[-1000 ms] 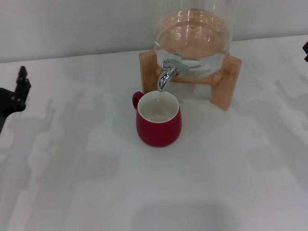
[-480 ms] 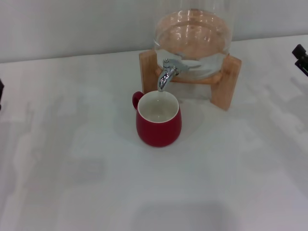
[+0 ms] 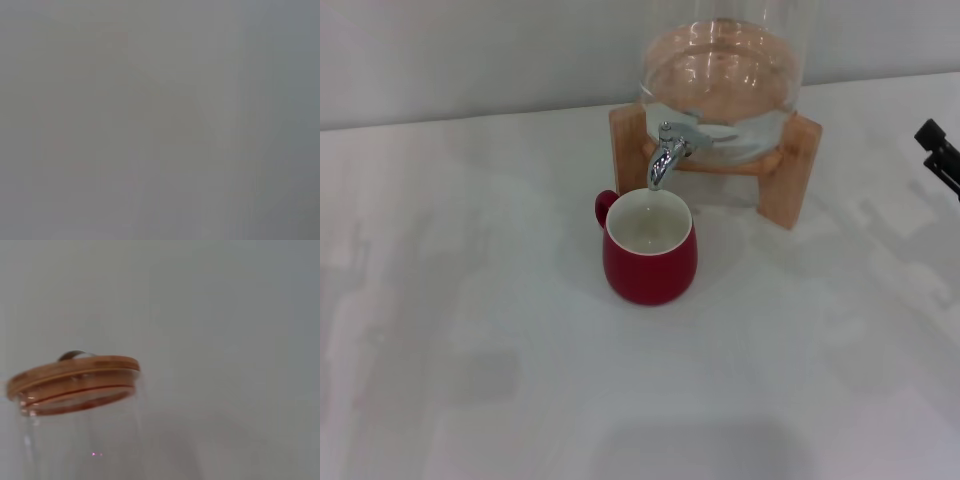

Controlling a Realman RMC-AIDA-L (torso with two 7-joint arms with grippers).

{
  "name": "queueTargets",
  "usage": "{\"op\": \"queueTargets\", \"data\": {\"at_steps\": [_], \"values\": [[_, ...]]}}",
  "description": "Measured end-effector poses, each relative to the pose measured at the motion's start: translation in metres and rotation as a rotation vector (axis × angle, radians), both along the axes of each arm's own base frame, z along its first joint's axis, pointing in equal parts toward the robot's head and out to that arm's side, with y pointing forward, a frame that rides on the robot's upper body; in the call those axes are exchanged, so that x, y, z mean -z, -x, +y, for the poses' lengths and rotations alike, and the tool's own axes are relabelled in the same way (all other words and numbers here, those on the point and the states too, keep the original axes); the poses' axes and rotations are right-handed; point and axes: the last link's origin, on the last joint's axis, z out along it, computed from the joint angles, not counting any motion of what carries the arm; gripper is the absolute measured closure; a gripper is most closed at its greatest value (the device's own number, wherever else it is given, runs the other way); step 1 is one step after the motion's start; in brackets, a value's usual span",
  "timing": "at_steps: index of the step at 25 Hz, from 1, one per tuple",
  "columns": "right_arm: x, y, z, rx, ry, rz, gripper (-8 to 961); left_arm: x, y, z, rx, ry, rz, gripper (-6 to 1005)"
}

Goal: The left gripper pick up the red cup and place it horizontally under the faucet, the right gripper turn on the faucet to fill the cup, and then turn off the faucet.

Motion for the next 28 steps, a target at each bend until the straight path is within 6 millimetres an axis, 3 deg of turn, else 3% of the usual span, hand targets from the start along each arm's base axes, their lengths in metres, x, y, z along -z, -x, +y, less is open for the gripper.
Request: {"op": "queueTargets", "data": {"at_steps": [10, 28], "values": [[0.028, 0.023, -0.005, -0.131, 0.166, 0.005, 80, 0.002, 0.004, -0.006, -0.007, 0.009, 0.006, 393], [0.060, 0.070, 0.030, -0.287, 0.382, 0.013, 80, 0.004, 0.002, -0.006, 0.007, 0.026, 0.008, 394]]}}
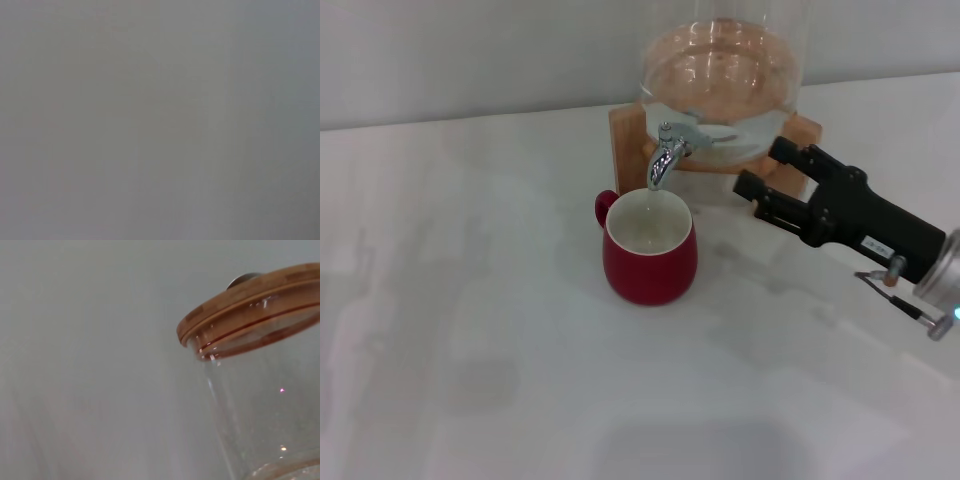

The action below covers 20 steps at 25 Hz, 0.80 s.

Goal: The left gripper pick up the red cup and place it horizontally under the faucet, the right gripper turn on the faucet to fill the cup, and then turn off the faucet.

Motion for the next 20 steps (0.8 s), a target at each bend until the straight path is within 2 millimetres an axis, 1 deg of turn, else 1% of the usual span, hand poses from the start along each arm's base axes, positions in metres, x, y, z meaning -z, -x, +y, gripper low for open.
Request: {"op": "queueTargets", "data": {"at_steps": [9, 20], "values": [[0.007, 0.015, 0.015, -0.037, 0.032, -0.017, 80, 0.000, -0.002, 0.002, 0.006, 0.000, 0.000, 394], [0.011, 0.025, 0.019, -0.068, 0.062, -0.018, 80, 0.000, -0.003, 0.003, 0.007, 0.001, 0.000, 396]]}}
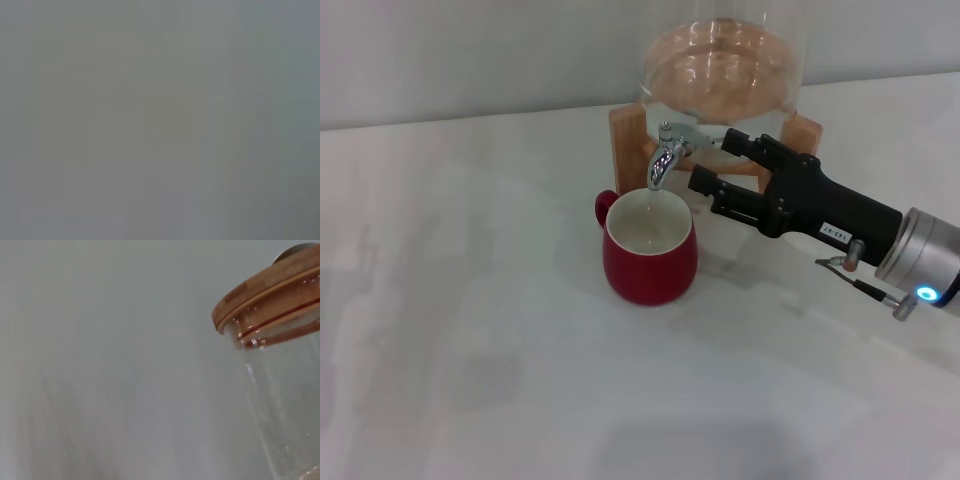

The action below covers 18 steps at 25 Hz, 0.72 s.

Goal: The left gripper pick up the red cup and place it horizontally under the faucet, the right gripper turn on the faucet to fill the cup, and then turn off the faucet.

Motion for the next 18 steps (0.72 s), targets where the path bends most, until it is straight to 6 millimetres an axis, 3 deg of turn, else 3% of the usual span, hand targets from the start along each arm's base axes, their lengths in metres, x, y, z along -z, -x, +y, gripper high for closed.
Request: {"op": "queueTargets", "data": {"at_steps": [18], "values": [[0.0028, 0.0096, 0.0012, -0.036, 0.037, 0.007, 80, -0.0003, 0.0014, 0.0005, -0.004, 0.003, 0.006, 398]]}}
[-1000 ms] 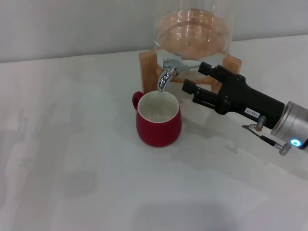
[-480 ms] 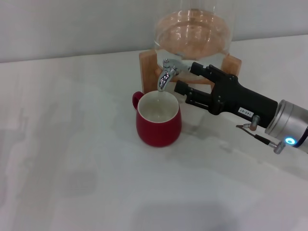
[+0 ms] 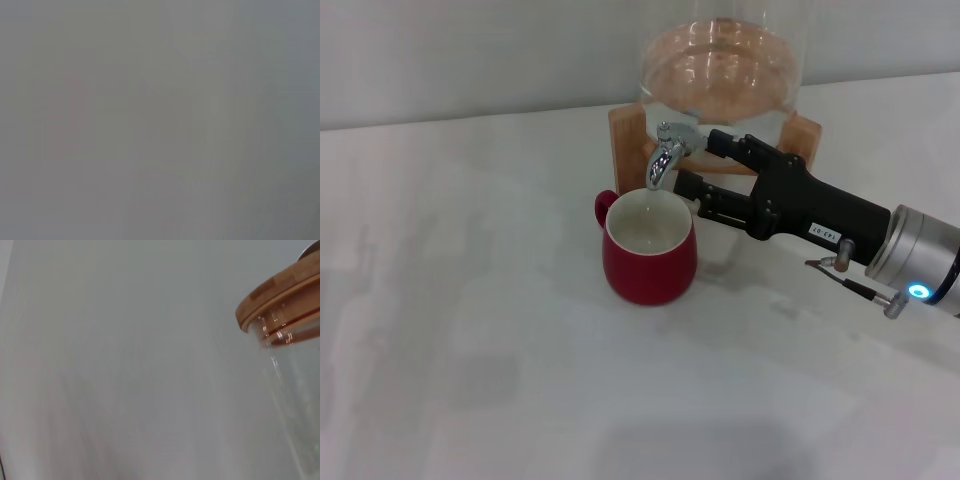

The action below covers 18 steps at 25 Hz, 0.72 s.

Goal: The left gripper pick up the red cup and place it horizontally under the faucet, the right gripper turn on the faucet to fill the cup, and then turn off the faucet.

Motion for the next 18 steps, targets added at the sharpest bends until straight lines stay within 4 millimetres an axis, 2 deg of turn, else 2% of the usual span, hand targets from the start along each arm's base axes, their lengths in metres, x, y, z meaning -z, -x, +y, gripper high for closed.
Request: {"op": "queueTargets", "data": {"at_steps": [18], "values": [[0.0035, 0.0065, -0.0009, -0.029, 0.027, 0.000, 81, -0.0001, -0.0017, 0.0017, 0.006, -0.001, 0.000, 398]]}}
